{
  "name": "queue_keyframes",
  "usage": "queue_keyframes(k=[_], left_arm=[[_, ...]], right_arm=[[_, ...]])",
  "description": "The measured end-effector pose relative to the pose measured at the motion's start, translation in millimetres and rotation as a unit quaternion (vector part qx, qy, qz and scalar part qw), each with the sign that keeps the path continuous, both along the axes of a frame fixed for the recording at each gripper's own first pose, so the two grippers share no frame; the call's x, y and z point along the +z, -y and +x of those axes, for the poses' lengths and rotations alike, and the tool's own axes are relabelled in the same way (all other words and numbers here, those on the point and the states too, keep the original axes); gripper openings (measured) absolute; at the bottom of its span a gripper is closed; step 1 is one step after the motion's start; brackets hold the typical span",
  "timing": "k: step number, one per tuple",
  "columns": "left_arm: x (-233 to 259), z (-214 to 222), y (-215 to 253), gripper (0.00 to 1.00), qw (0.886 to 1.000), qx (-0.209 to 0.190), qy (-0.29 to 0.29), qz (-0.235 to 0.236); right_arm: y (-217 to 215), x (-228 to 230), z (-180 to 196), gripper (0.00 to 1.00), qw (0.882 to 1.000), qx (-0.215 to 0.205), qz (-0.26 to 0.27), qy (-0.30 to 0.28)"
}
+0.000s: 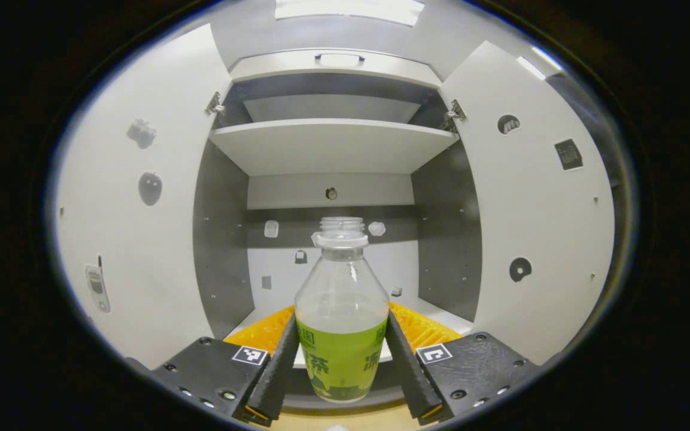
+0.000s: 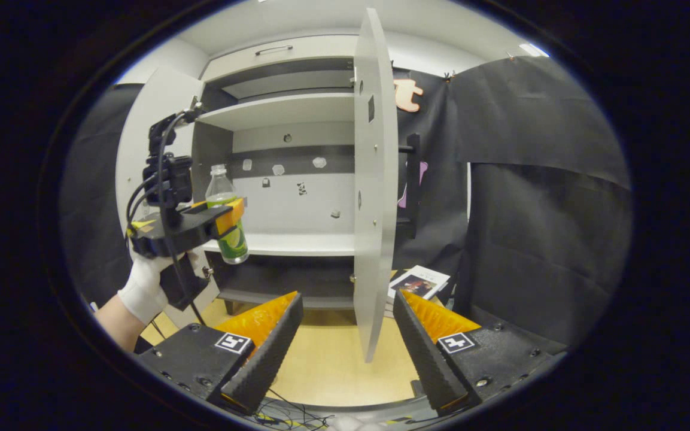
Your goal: Grasp the bottle in the cabinet with the left hand and place it on the coaster, then close the right door with the right hand and the left door with the left hand.
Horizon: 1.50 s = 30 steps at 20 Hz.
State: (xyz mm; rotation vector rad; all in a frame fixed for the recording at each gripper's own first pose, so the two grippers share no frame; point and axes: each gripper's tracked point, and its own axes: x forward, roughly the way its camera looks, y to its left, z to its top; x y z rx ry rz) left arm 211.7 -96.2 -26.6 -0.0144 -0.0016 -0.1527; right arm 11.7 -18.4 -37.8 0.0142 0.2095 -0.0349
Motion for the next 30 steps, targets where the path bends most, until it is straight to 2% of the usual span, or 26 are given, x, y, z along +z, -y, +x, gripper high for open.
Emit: queue_keyframes(k=[1, 2, 3, 5, 8, 9, 11, 15, 16, 17, 19, 21, 23, 24, 26, 27, 29, 30], left_arm=[[-10, -11, 0, 0.79, 1.000, -0.004, -0.005, -0.003], [-21, -21, -1, 0.75, 1.000, -0.009, -0.009, -0.006], [-31, -31, 2, 0.79, 1.000, -0.022, -0.008, -0.006], [-56, -52, 4, 0.79, 0.999, -0.035, -0.019, -0.002], [-99, -85, 8, 0.72, 0.997, -0.050, -0.049, -0.004], [-114, -96, 8, 0.79, 0.997, -0.054, -0.055, -0.006], [-137, -112, 7, 0.75, 0.997, -0.056, -0.057, -0.011], [-187, -141, 9, 0.76, 0.995, -0.071, -0.059, -0.021], [-203, -148, 10, 0.79, 0.995, -0.073, -0.069, -0.016], [-219, -153, 9, 0.76, 0.994, -0.075, -0.082, -0.011], [-240, -164, 10, 0.76, 0.993, -0.083, -0.086, -0.013], [-256, -173, 11, 0.80, 0.993, -0.091, -0.078, -0.015], [-268, -179, 10, 0.76, 0.993, -0.099, -0.067, -0.015], [-275, -182, 10, 0.80, 0.993, -0.100, -0.064, -0.016], [-288, -182, 11, 0.72, 0.992, -0.103, -0.070, -0.019], [-295, -182, 11, 0.76, 0.992, -0.103, -0.076, -0.024], [-304, -185, 12, 0.76, 0.991, -0.103, -0.082, -0.031], [-307, -187, 13, 0.72, 0.991, -0.104, -0.083, -0.031]], right_arm=[[-1, -4, -1, 0.99, 1.000, 0.004, 0.001, -0.001], [-5, -5, -3, 0.99, 1.000, 0.012, 0.006, 0.000], [-7, -7, -5, 0.99, 1.000, 0.017, 0.011, -0.001], [-3, -14, -9, 0.99, 1.000, 0.017, 0.008, -0.009], [1, -21, -14, 0.99, 1.000, 0.015, 0.005, -0.018], [3, -23, -17, 1.00, 1.000, 0.014, 0.003, -0.020], [4, -26, -21, 0.99, 0.999, 0.018, 0.008, -0.025], [10, -28, -32, 0.99, 0.999, 0.016, 0.003, -0.037], [12, -28, -34, 0.99, 0.999, 0.015, -0.001, -0.041], [14, -30, -36, 0.99, 0.999, 0.013, -0.004, -0.045], [16, -31, -39, 0.99, 0.999, 0.010, -0.007, -0.050], [16, -33, -41, 0.99, 0.998, 0.010, -0.010, -0.057], [15, -35, -43, 0.99, 0.998, 0.011, -0.015, -0.064], [14, -36, -44, 0.99, 0.998, 0.012, -0.018, -0.067], [12, -38, -45, 0.99, 0.997, 0.015, -0.021, -0.072], [9, -38, -45, 0.99, 0.997, 0.017, -0.022, -0.073], [6, -39, -46, 0.99, 0.997, 0.020, -0.024, -0.074], [6, -39, -45, 0.99, 0.997, 0.020, -0.026, -0.076]])
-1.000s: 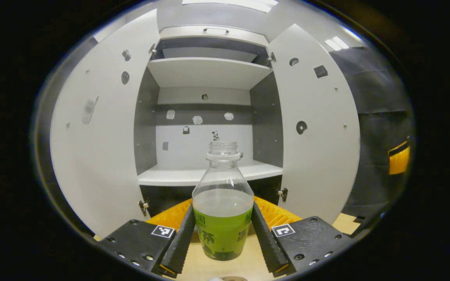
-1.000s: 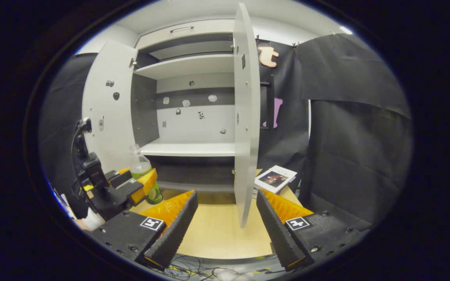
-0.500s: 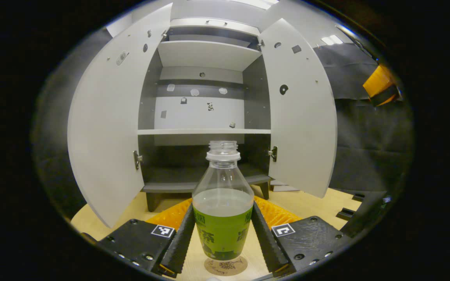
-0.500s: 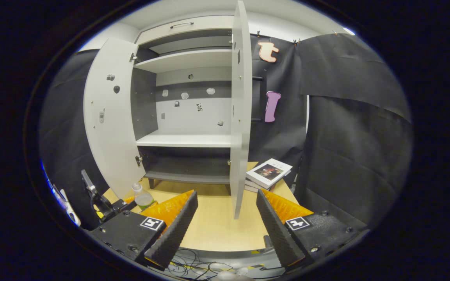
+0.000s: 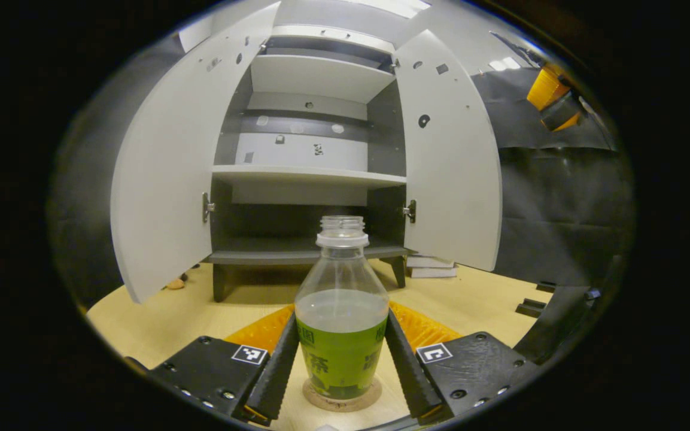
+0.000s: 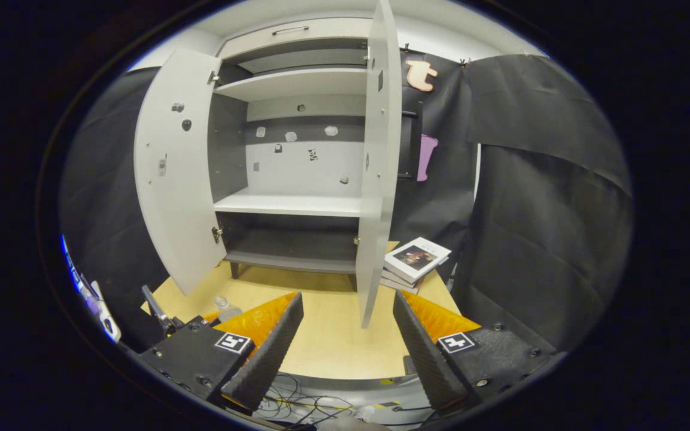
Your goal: Grasp the bottle in the cabinet with the left hand and place it on the coaster, then close the right door with the right hand and the left door with the left hand.
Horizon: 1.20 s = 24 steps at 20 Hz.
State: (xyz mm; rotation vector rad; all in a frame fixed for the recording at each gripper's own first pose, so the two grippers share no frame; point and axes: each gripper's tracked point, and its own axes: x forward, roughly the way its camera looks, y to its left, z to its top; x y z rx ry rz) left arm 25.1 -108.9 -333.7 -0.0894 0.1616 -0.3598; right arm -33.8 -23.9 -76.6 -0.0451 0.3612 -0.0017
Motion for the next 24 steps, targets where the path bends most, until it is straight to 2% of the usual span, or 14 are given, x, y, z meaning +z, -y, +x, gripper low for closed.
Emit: queue_keyframes(k=[1, 2, 4, 5, 6, 8, 10, 12, 13, 18, 22, 24], left_arm=[[-1, -1, 2, 0.80, 1.000, -0.004, 0.001, -0.002], [-4, -2, 3, 0.76, 1.000, -0.006, 0.001, -0.001], [-10, -3, 5, 0.76, 1.000, -0.010, 0.001, 0.006], [-13, -3, 3, 0.80, 1.000, -0.008, -0.001, 0.011], [-12, -4, 1, 0.76, 1.000, -0.007, 0.005, 0.008], [-15, -4, 1, 0.76, 1.000, -0.007, 0.003, 0.005], [-16, -5, 0, 0.83, 1.000, -0.008, 0.000, 0.008], [-14, -5, -3, 0.80, 1.000, -0.002, 0.000, 0.014], [-11, -5, -4, 0.98, 1.000, -0.001, 0.003, 0.020], [35, 0, -10, 0.98, 0.999, 0.011, 0.033, 0.028], [89, 6, -15, 1.00, 0.997, 0.024, 0.064, 0.035], [122, 8, -13, 0.98, 0.996, 0.018, 0.078, 0.029]], right_arm=[[-1, -1, -1, 0.99, 1.000, -0.001, -0.001, -0.002], [-2, -2, 0, 0.99, 1.000, -0.001, -0.003, -0.005], [-3, -4, -1, 0.99, 1.000, 0.001, -0.007, -0.008], [-4, -3, -1, 0.99, 1.000, 0.001, -0.008, -0.008], [-5, -3, -1, 0.99, 1.000, 0.001, -0.010, -0.008], [-7, -3, -2, 0.99, 1.000, 0.003, -0.012, -0.010], [-9, -4, -2, 0.99, 1.000, 0.003, -0.012, -0.010], [-11, -6, -3, 0.98, 1.000, 0.005, -0.012, -0.012], [-12, -7, -4, 0.99, 1.000, 0.006, -0.012, -0.011], [-17, -7, -6, 0.99, 1.000, 0.008, -0.008, -0.005], [-19, -6, -10, 0.99, 1.000, 0.009, -0.013, 0.009], [-22, -5, -11, 0.99, 1.000, 0.010, -0.006, 0.018]])
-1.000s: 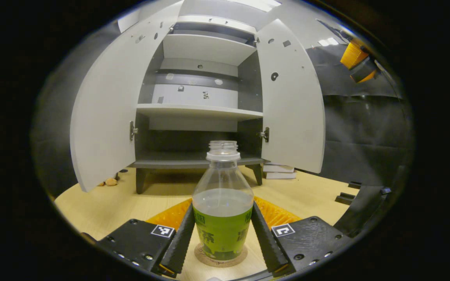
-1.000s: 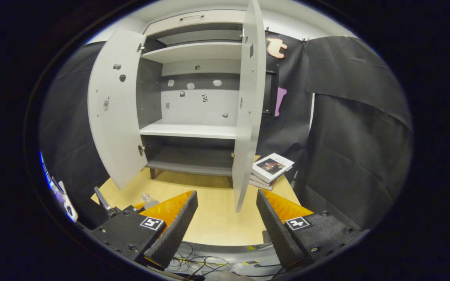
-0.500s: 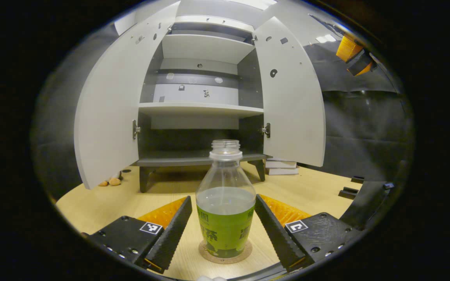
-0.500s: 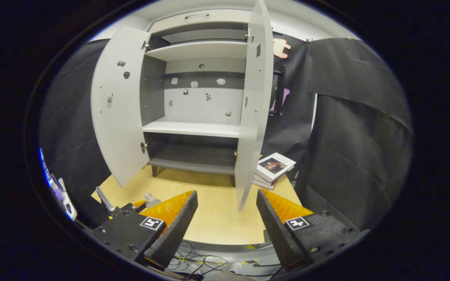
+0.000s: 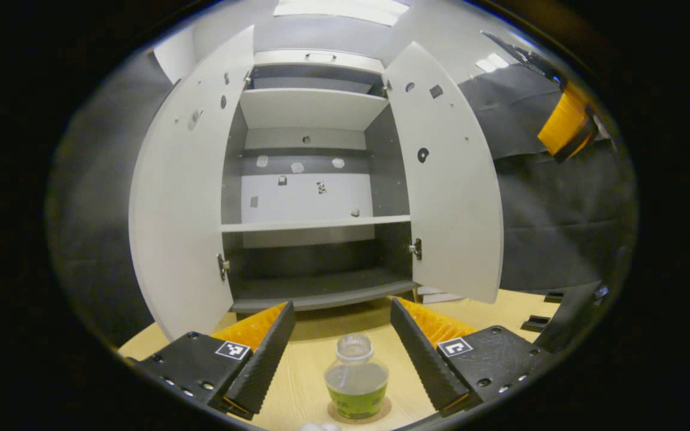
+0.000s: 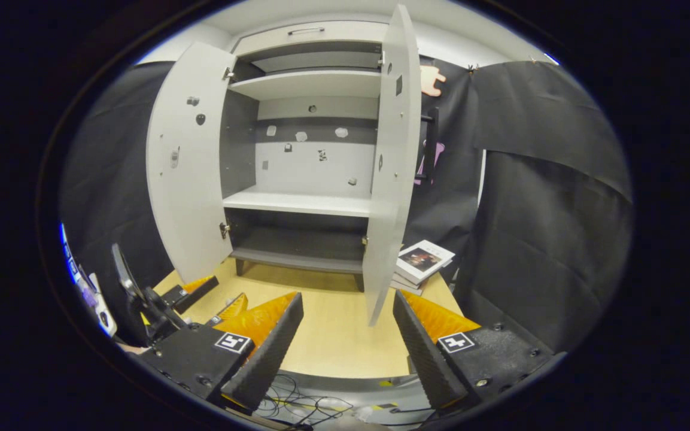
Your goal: Grasp the bottle in the cabinet with the left hand and place it on the coaster, then close the right door with the right hand and the left door with the left hand.
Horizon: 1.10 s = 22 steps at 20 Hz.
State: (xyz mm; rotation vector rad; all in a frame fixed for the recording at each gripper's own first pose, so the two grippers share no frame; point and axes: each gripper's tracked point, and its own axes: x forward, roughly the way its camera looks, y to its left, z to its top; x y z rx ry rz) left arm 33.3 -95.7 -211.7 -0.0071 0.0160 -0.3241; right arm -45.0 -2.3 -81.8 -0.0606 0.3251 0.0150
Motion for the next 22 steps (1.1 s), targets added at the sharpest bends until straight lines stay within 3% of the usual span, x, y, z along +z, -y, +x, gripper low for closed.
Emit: queue_keyframes(k=[5, 8, 13, 17, 18, 22], left_arm=[[78, -6, -1, 0.99, 0.999, -0.020, -0.011, -0.040], [124, -6, -19, 1.00, 0.999, 0.002, -0.009, -0.041], [173, -6, -62, 0.98, 0.998, 0.062, -0.014, -0.005], [176, -20, -88, 0.96, 0.994, 0.107, -0.038, -0.002], [175, -24, -92, 1.00, 0.992, 0.118, -0.043, 0.005], [166, -33, -84, 1.00, 0.987, 0.141, -0.070, 0.029]], right_arm=[[-3, 6, 1, 0.99, 0.999, 0.000, -0.009, 0.037], [-5, 12, 5, 0.99, 0.998, 0.001, 0.005, 0.057], [7, 29, 18, 0.99, 0.996, 0.000, 0.031, 0.088], [46, 49, 41, 0.99, 0.993, -0.013, 0.044, 0.112], [60, 56, 49, 0.99, 0.992, -0.017, 0.047, 0.118], [131, 89, 84, 0.99, 0.988, -0.034, 0.043, 0.143]])
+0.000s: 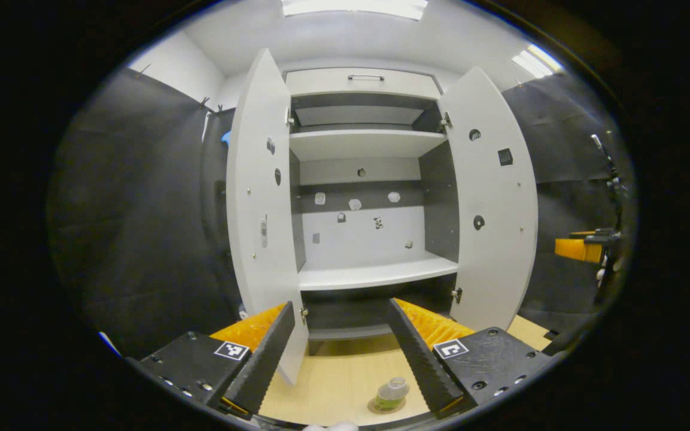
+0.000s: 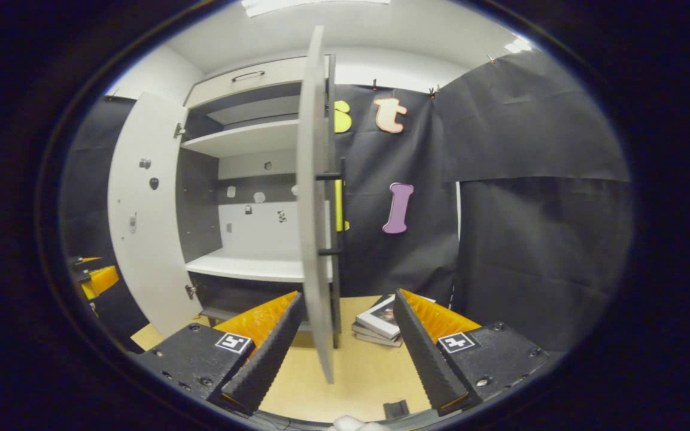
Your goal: Grasp the bottle in the cabinet with the left hand and place it on the coaster, then close the right door with the right hand and the left door with the left hand.
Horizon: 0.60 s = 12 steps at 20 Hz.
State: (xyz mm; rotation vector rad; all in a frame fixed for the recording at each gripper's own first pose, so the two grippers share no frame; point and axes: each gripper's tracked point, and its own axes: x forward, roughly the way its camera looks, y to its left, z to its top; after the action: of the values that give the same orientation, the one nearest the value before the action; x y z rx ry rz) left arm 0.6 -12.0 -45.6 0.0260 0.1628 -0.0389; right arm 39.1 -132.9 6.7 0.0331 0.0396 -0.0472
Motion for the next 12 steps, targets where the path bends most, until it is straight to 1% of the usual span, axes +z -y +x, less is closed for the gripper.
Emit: queue_keyframes(k=[3, 4, 5, 6, 7, 8, 10, 11, 12], left_arm=[[-4, -6, 22, 1.00, 1.000, 0.006, -0.013, -0.017], [-4, -7, 28, 1.00, 1.000, 0.010, -0.015, -0.022], [-5, -7, 33, 0.96, 0.999, 0.015, -0.018, -0.027], [-5, -8, 39, 0.96, 0.999, 0.020, -0.021, -0.031], [-5, -9, 43, 0.96, 0.999, 0.028, -0.022, -0.034], [-4, -10, 46, 0.96, 0.998, 0.037, -0.022, -0.036], [-1, -15, 51, 0.96, 0.997, 0.059, -0.018, -0.035], [2, -18, 53, 1.00, 0.997, 0.072, -0.016, -0.032], [4, -21, 53, 1.00, 0.996, 0.084, -0.014, -0.028]], right_arm=[[50, 25, 27, 0.98, 1.000, -0.012, 0.008, 0.009], [60, 33, 36, 0.99, 1.000, -0.007, 0.016, 0.013], [66, 40, 46, 0.99, 1.000, 0.002, 0.023, 0.015], [72, 45, 56, 0.99, 1.000, 0.010, 0.024, 0.015], [76, 49, 65, 0.96, 0.999, 0.021, 0.023, 0.016], [77, 53, 73, 0.99, 0.999, 0.034, 0.019, 0.018], [75, 63, 89, 0.99, 0.998, 0.062, 0.010, 0.021], [71, 64, 94, 0.99, 0.997, 0.076, 0.008, 0.020], [67, 67, 102, 0.99, 0.996, 0.090, 0.007, 0.017]])
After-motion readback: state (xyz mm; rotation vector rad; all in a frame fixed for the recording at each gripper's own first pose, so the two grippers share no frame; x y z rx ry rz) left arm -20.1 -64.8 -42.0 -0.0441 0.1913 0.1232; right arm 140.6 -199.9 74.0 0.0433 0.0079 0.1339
